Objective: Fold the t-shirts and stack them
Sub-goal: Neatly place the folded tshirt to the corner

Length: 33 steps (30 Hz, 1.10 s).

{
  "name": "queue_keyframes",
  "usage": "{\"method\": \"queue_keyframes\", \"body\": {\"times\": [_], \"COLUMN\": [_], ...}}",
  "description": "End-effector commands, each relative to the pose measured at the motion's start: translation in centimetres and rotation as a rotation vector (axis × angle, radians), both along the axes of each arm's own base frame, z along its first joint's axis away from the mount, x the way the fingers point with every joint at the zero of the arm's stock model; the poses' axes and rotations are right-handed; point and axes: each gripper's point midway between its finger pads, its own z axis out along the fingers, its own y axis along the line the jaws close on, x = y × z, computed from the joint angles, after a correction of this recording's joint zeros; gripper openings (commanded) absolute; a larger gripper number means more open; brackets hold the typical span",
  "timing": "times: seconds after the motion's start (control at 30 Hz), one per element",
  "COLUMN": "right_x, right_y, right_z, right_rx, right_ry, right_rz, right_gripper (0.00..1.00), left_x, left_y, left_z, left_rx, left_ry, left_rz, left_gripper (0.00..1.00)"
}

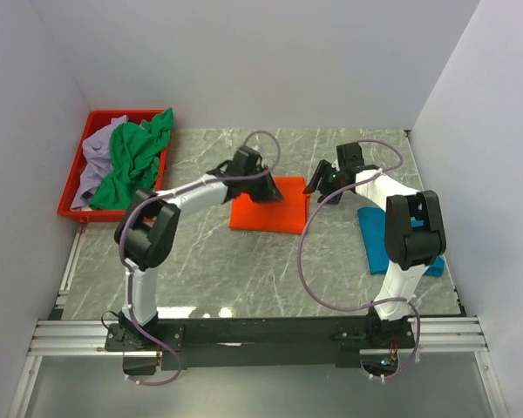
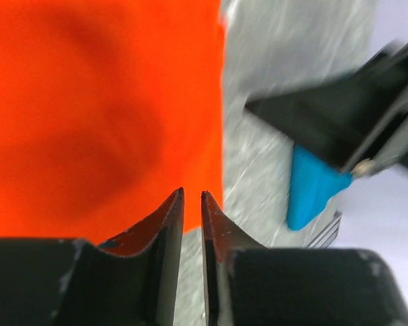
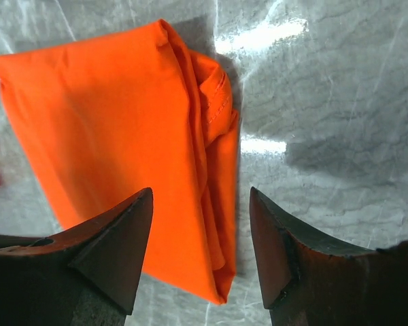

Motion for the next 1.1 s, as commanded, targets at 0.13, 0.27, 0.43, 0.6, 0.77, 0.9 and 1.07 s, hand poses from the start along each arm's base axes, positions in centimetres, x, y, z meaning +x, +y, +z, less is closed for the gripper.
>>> {"method": "queue_keyframes", "body": {"times": [0.13, 0.27, 0.43, 0.6, 0.77, 0.9, 1.07], "right_x": [1.1, 0.9, 0.9, 0.9, 0.6, 0.4, 0.0], "right_y": [1.3, 1.2, 1.4, 3.4, 4.7, 5.0, 3.7], "right_z": [-1.4, -2.9, -3.8, -4.3, -4.4, -4.8, -5.2], "right_rx": [-0.104, -0.171, -0.199, -0.196, -0.207, -0.224, -0.294], "right_ry": [-0.042, -0.007, 0.007, 0.013, 0.019, 0.043, 0.079], "right_rz": [0.045, 0.037, 0.028, 0.063, 0.062, 0.050, -0.031], "right_gripper": [0.66, 0.66, 0.66, 0.63, 0.59, 0.40, 0.00], "left_x": [-2.2, -2.8, -3.0, -3.0, -2.4, -1.8, -1.9], "left_y": [-2.0, -2.3, -2.2, -2.2, -2.4, -2.1, -0.5], "left_z": [-4.5, -4.9, -5.2, -5.5, -4.7, -2.9, 1.5], "left_rx": [0.035, 0.047, 0.068, 0.077, 0.097, 0.108, 0.085], "left_ry": [0.061, 0.067, 0.068, 0.071, 0.051, 0.020, -0.034], "left_rz": [0.006, -0.007, -0.020, -0.030, -0.045, -0.045, -0.020], "left_gripper": [0.20, 0.20, 0.20, 0.20, 0.20, 0.20, 0.19]}}
